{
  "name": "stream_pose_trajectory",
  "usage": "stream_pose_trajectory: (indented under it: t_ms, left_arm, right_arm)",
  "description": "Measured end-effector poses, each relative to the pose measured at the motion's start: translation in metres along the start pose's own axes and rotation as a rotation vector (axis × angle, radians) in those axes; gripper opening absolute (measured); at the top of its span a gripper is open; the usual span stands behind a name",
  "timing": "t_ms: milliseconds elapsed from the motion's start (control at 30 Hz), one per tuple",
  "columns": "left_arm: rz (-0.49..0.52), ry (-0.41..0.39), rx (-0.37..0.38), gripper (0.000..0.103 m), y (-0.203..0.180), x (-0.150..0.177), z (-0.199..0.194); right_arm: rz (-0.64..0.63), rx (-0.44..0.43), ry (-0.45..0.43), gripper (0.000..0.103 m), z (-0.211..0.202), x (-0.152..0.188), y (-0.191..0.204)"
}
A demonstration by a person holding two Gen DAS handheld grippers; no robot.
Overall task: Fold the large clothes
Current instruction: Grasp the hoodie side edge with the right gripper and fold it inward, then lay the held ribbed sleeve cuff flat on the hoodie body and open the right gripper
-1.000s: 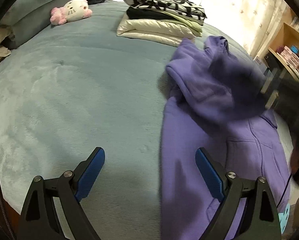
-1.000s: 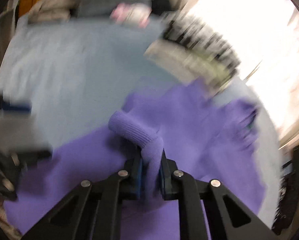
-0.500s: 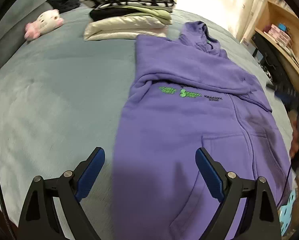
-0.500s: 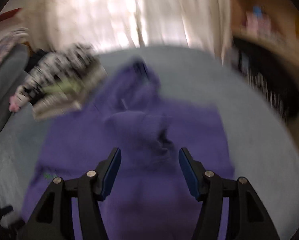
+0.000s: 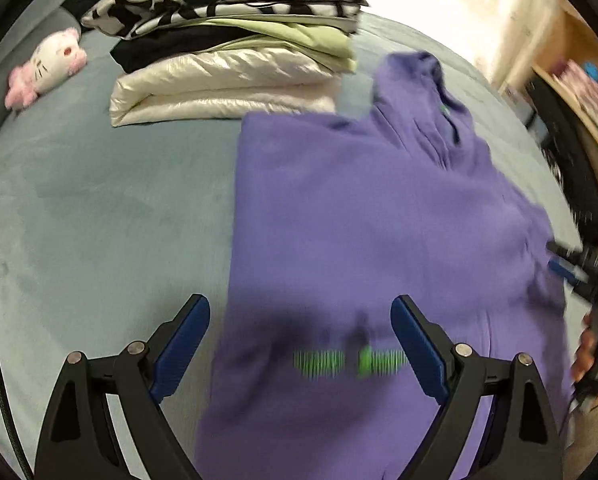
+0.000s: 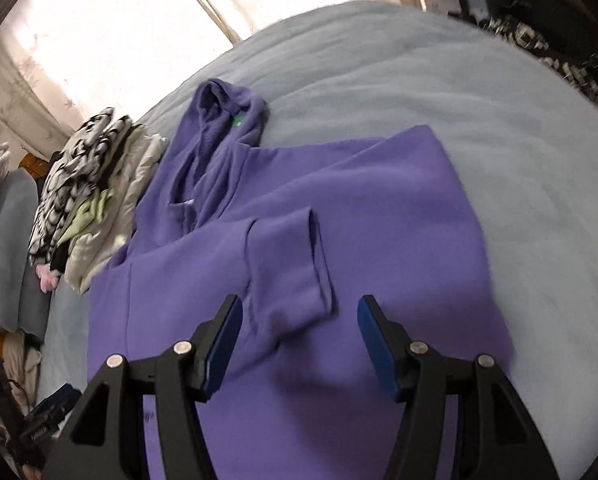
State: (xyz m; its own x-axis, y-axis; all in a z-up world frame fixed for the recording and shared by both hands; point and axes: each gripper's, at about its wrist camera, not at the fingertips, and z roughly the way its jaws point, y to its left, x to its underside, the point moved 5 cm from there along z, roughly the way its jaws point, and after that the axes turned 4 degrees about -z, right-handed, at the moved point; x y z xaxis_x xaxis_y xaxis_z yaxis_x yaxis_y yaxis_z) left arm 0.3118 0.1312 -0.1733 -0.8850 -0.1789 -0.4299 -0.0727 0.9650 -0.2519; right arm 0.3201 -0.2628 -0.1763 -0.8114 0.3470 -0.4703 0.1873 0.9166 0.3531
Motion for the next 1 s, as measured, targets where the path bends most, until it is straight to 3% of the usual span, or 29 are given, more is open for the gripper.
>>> stream_pose_trajectory:
  t_ms: [133,300,333,400,567,600,700,767,867,900,933,1000]
  left_arm:
    - [-0.043,-0.01,-0.017,0.091,-0.002,-0.029,0.026]
    - [-0.014,-0.008,-0.03,0.091,-0.019,-0.034,0.049]
    - [0.003,-0.017,-0.05,0.091,-0.023,-0.034,0.052]
    - [0.04,-0.036,-0.082,0.091,-0.031,-0.032,0.056]
    - [0.061,-0.079,-0.141,0.091,-0.033,-0.031,0.067]
    - [0.059,-0.08,-0.156,0.091,-0.031,-0.031,0.071]
    - [0.055,-0.082,-0.188,0.093,-0.028,-0.031,0.079]
    - [0.056,-0.085,-0.189,0.093,-0.029,-0.032,0.076]
    - [0.062,-0.146,-0.211,0.091,-0.03,-0.037,0.056]
    - [0.062,-0.186,-0.209,0.091,-0.032,-0.038,0.044]
    - [0.062,-0.228,-0.195,0.091,-0.035,-0.039,0.033]
    - [0.063,-0.304,-0.138,0.091,-0.049,-0.042,0.014]
  right_arm:
    - [0.048,-0.044,0.025,0.06,0.031,-0.019,-0.012]
    - [0.003,-0.074,-0.011,0.061,0.048,-0.031,-0.003]
    - [-0.044,-0.069,-0.012,0.046,0.049,-0.031,0.004]
    - [-0.15,-0.033,-0.006,0.007,0.049,-0.03,0.019]
    - [-0.223,0.096,-0.271,0.006,0.004,-0.041,0.03]
    - [-0.246,0.158,-0.256,0.006,0.012,-0.041,0.028]
    - [-0.28,0.238,-0.111,0.008,0.045,-0.033,0.023]
    - [-0.258,0.263,-0.124,0.011,0.038,-0.033,0.024]
    - [-0.213,0.231,-0.236,0.019,0.005,-0.035,0.037]
    - [-0.213,0.213,-0.271,0.027,-0.004,-0.034,0.044]
    - [-0.221,0.189,-0.297,0.038,-0.012,-0.034,0.051]
    - [-0.26,0.117,-0.303,0.043,-0.015,-0.029,0.077]
